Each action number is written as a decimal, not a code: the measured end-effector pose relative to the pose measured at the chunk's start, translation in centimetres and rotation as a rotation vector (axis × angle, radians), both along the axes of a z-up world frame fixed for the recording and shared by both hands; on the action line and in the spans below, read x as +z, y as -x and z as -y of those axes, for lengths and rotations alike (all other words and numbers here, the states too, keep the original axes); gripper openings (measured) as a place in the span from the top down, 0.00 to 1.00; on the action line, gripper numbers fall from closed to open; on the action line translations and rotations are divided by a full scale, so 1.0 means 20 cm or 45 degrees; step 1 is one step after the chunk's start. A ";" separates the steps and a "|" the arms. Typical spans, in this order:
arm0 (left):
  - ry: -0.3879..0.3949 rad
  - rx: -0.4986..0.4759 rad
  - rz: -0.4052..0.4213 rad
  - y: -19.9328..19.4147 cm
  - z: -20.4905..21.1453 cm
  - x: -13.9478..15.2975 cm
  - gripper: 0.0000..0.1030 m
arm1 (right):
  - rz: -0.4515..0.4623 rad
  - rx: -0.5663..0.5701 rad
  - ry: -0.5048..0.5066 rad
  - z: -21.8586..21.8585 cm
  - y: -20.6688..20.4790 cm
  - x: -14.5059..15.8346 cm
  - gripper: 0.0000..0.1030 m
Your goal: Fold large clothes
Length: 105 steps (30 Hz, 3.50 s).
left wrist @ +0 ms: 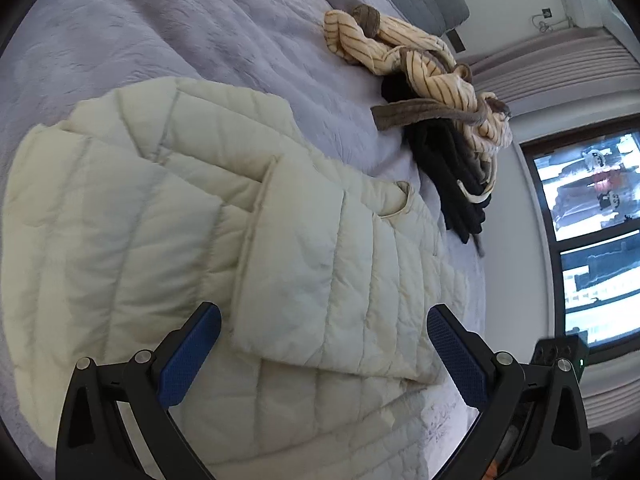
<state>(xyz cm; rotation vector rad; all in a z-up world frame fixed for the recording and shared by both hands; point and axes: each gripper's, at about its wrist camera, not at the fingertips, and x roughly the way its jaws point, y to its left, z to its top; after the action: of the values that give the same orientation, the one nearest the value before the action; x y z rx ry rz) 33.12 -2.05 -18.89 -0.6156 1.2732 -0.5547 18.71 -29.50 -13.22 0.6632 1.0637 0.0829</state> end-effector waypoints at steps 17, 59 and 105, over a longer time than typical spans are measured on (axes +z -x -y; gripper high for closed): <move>-0.064 -0.002 0.105 0.12 -0.07 0.14 0.94 | -0.066 -0.360 -0.544 0.37 0.24 -0.33 0.20; -0.755 -0.143 0.248 0.36 0.05 0.07 0.93 | -0.223 -0.046 0.245 0.20 -0.03 -0.24 0.81; -0.984 -0.163 0.280 0.22 0.05 -0.02 0.93 | -0.091 -0.235 0.243 0.63 -0.12 0.00 0.35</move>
<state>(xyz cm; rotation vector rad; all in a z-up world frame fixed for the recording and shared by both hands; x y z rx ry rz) 28.63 -3.02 -19.19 0.1689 1.2032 -0.1897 21.12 -42.04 -13.27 0.5914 1.0595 -0.2011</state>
